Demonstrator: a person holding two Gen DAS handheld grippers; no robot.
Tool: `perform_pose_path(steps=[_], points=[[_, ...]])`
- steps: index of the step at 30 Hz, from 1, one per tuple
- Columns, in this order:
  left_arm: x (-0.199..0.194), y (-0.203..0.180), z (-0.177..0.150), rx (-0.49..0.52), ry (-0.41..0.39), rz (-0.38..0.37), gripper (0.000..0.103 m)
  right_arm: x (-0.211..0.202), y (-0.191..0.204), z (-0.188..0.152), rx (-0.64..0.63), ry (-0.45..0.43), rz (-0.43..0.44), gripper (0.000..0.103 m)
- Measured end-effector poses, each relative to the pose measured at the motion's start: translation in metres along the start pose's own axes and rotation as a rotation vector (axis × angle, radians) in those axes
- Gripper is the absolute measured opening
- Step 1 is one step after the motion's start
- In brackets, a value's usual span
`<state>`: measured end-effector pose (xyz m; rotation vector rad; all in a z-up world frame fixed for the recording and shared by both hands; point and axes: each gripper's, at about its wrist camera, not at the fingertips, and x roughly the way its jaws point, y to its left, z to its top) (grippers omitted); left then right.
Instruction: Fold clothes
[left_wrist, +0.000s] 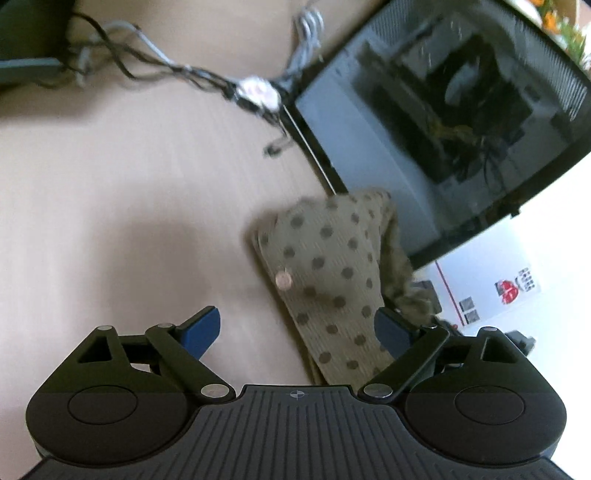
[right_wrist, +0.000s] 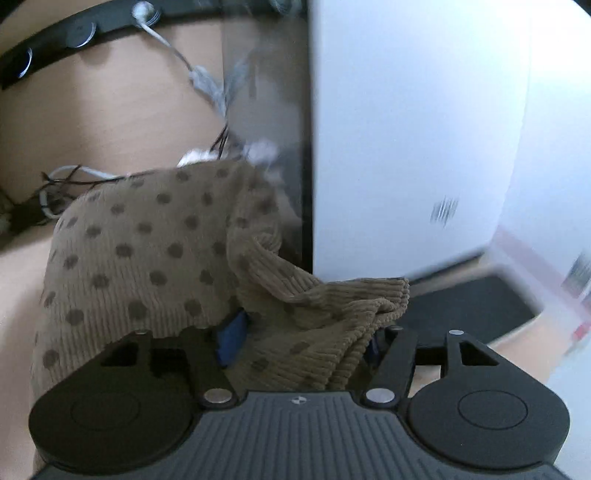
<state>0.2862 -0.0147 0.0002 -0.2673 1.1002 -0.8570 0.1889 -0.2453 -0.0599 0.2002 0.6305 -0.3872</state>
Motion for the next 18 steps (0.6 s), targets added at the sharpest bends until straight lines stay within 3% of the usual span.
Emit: perform_pose_path(steps=[5, 14, 18], points=[[0.001, 0.002, -0.011, -0.073, -0.010, 0.032, 0.094, 0.004, 0.020, -0.004, -0.043, 0.058, 0.172, 0.052], [-0.096, 0.081, -0.022, -0.251, -0.156, 0.228, 0.095, -0.006, 0.077, -0.010, -0.107, 0.062, 0.190, 0.050], [-0.128, 0.108, -0.025, -0.298, -0.192, 0.240, 0.095, -0.010, 0.102, -0.013, -0.135, 0.063, 0.196, 0.050]])
